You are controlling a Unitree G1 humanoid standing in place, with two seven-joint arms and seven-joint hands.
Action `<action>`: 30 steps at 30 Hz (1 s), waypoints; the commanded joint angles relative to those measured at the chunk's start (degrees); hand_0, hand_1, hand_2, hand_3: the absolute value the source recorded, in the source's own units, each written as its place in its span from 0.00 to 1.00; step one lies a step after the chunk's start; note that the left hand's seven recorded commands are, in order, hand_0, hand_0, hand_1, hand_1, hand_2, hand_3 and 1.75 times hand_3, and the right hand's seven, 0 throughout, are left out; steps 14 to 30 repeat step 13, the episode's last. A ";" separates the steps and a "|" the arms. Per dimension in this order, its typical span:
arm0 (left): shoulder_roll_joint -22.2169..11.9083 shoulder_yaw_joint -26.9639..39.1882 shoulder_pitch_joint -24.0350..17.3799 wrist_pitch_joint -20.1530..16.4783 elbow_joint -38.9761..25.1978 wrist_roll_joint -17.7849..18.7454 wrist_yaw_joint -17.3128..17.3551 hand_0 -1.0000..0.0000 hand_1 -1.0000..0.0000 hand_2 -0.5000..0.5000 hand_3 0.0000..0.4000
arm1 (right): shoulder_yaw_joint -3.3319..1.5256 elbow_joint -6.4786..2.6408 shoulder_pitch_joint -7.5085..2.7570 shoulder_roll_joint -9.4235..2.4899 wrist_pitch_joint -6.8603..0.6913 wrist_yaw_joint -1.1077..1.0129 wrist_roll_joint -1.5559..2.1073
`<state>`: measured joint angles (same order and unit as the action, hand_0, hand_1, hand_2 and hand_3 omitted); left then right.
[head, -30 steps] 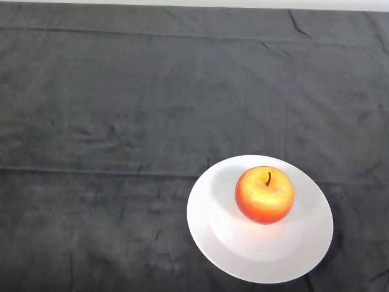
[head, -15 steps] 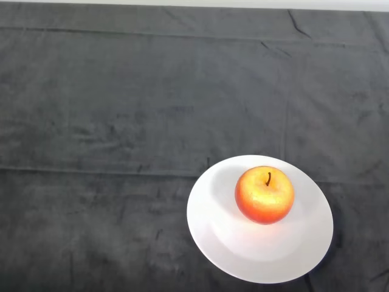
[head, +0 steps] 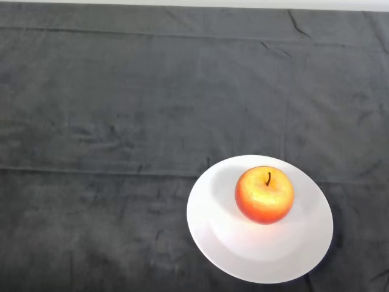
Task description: Move the apple to the plate
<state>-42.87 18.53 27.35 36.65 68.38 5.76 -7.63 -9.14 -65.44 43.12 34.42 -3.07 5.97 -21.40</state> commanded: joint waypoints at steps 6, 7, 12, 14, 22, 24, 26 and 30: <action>-2.35 1.03 -1.41 -0.18 -0.43 -0.63 0.53 1.00 1.00 0.50 0.00 | 0.47 -1.47 -1.40 0.29 0.48 -0.10 0.33; -2.32 1.04 -1.39 -0.19 -0.44 -0.67 0.51 1.00 1.00 0.50 0.00 | 0.47 -1.47 -1.40 0.29 0.48 -0.10 0.33; -2.17 0.98 -1.11 -0.32 -0.49 -0.92 0.38 1.00 1.00 0.50 0.00 | 0.46 -1.47 -1.40 0.29 0.48 -0.10 0.34; -2.12 0.95 -1.03 -0.35 -0.51 -0.98 0.34 1.00 1.00 0.50 0.00 | 0.46 -1.47 -1.40 0.29 0.48 -0.10 0.34; -2.12 0.95 -1.03 -0.35 -0.51 -0.98 0.34 1.00 1.00 0.50 0.00 | 0.46 -1.47 -1.40 0.29 0.48 -0.10 0.34; -2.12 0.95 -1.03 -0.35 -0.51 -0.98 0.34 1.00 1.00 0.50 0.00 | 0.46 -1.47 -1.40 0.29 0.48 -0.10 0.34; -2.12 0.95 -1.03 -0.35 -0.51 -0.98 0.34 1.00 1.00 0.50 0.00 | 0.46 -1.47 -1.40 0.29 0.48 -0.10 0.34; -2.12 0.95 -1.03 -0.35 -0.51 -0.98 0.34 1.00 1.00 0.50 0.00 | 0.46 -1.47 -1.40 0.29 0.48 -0.10 0.34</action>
